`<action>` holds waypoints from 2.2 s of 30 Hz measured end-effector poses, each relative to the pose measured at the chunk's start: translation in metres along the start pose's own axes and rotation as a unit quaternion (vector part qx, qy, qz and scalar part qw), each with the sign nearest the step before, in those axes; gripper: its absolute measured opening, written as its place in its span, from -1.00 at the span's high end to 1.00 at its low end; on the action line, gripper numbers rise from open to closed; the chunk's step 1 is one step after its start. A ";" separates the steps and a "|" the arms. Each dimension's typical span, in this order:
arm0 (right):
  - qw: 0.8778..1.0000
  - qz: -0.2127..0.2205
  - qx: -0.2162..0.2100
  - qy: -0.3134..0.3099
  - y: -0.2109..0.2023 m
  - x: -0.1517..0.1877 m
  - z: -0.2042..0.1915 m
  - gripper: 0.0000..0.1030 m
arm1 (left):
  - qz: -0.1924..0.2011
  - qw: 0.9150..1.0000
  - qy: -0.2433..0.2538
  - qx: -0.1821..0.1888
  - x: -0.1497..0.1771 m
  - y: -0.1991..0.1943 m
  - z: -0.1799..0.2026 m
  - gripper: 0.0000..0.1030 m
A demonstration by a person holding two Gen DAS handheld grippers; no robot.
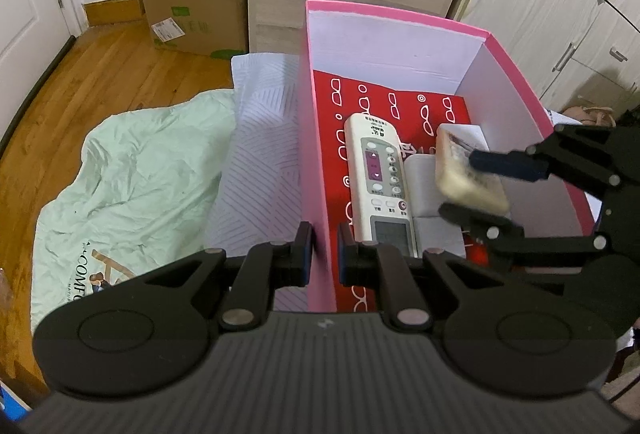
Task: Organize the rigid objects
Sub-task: 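Carry the TCL remote into the pink box and release it beside the chargers, then move the right tool back and grasp the long white bar-shaped remote, then carry the white bar remote into the pink box and open the right gripper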
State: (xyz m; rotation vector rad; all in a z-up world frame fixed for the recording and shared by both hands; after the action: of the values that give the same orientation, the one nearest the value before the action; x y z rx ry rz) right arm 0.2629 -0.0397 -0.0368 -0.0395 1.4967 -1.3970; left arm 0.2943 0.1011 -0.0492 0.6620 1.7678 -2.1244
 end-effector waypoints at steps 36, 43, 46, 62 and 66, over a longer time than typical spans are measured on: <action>0.865 -0.088 -0.049 0.492 -0.006 0.159 0.173 -0.13 | -0.027 0.999 0.020 0.002 0.001 0.001 0.002 0.81; 0.835 -0.051 -0.088 0.540 0.021 0.161 0.180 -0.17 | -0.025 0.999 0.024 -0.002 0.001 0.000 0.003 0.81; 0.855 -0.048 -0.066 0.512 0.026 0.151 0.173 0.10 | -0.025 0.999 0.024 -0.003 0.002 0.000 0.002 0.81; 0.927 -0.074 -0.030 0.366 -0.013 0.122 0.134 0.62 | -0.024 0.999 0.026 -0.010 0.001 -0.001 0.003 0.81; 0.934 -0.078 -0.025 0.347 -0.008 0.117 0.134 0.56 | -0.025 0.999 0.022 -0.012 0.001 -0.002 0.002 0.81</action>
State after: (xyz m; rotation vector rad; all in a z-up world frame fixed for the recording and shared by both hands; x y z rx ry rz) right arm 0.2940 -0.2107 -0.0752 0.3453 2.1455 -1.5864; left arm 0.2922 0.0994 -0.0480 0.6706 1.8494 -2.1327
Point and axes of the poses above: each gripper's, at about its wrist camera, not at the fingertips, and y roughly the way its jaws point, z to its right, x to its underside, the point moved 7 cm from there along y, roughly the way its jaws point, and after that the axes turned 2 degrees about -z, right-handed, at the moved point
